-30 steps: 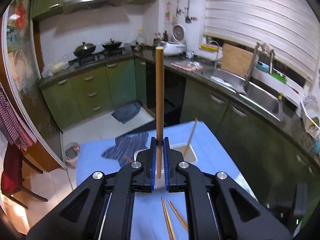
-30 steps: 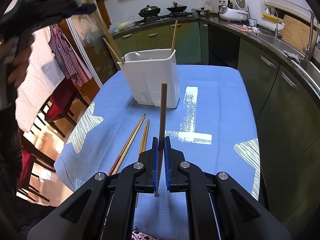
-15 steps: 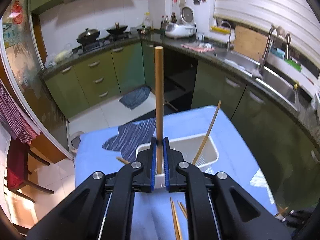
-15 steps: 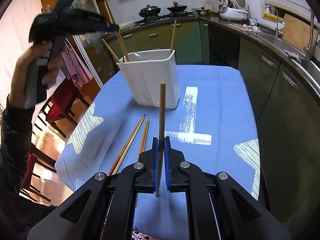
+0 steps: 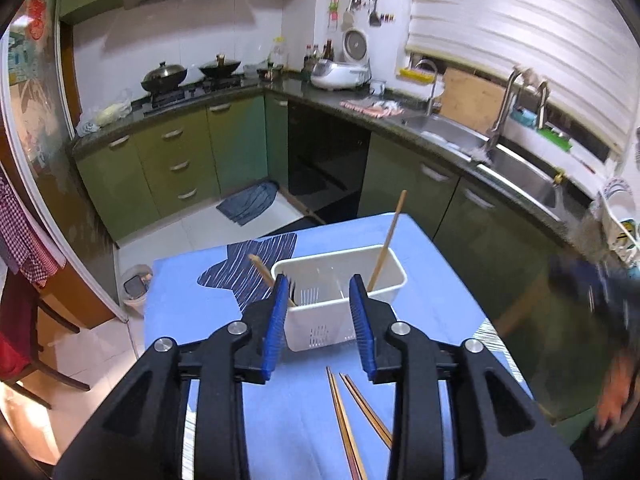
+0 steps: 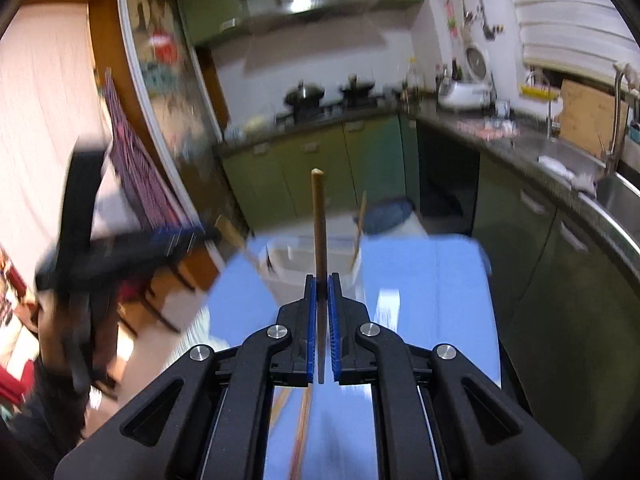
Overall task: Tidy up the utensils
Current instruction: 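Drop both chopsticks into the white holder from the left and right tools, then lower the left tool onto a wooden chopstick and close on it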
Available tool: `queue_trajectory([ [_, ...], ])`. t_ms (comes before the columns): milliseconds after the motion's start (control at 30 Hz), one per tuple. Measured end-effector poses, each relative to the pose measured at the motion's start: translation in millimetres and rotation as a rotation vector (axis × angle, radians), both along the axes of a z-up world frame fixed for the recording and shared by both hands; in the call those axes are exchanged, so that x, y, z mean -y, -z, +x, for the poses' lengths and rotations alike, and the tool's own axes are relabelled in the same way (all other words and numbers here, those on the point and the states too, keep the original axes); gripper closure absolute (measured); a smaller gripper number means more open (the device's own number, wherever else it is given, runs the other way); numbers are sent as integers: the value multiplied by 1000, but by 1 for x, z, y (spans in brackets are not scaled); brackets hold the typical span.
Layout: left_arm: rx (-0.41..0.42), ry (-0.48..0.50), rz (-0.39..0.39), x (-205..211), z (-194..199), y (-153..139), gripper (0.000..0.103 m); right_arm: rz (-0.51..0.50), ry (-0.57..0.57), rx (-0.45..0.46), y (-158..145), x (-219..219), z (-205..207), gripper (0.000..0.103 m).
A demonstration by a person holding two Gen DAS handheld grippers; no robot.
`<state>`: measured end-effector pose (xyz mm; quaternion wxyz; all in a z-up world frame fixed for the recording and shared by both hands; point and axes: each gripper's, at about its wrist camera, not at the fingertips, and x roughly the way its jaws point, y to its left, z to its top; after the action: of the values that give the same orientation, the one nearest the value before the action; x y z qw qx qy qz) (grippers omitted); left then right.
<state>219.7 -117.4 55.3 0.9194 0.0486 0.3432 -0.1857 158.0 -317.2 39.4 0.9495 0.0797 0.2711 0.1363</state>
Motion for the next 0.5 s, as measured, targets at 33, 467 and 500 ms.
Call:
queue_trajectory([
  [33, 10, 1, -4, -6, -8, -2, 69, 15, 9, 23, -10, 0, 7, 96],
  [467, -60, 4, 57, -37, -50, 33, 64, -26, 115, -28, 1, -30, 133, 96],
  [500, -76, 5, 60, -36, -47, 37, 64, -37, 110, -55, 13, -33, 139, 96],
])
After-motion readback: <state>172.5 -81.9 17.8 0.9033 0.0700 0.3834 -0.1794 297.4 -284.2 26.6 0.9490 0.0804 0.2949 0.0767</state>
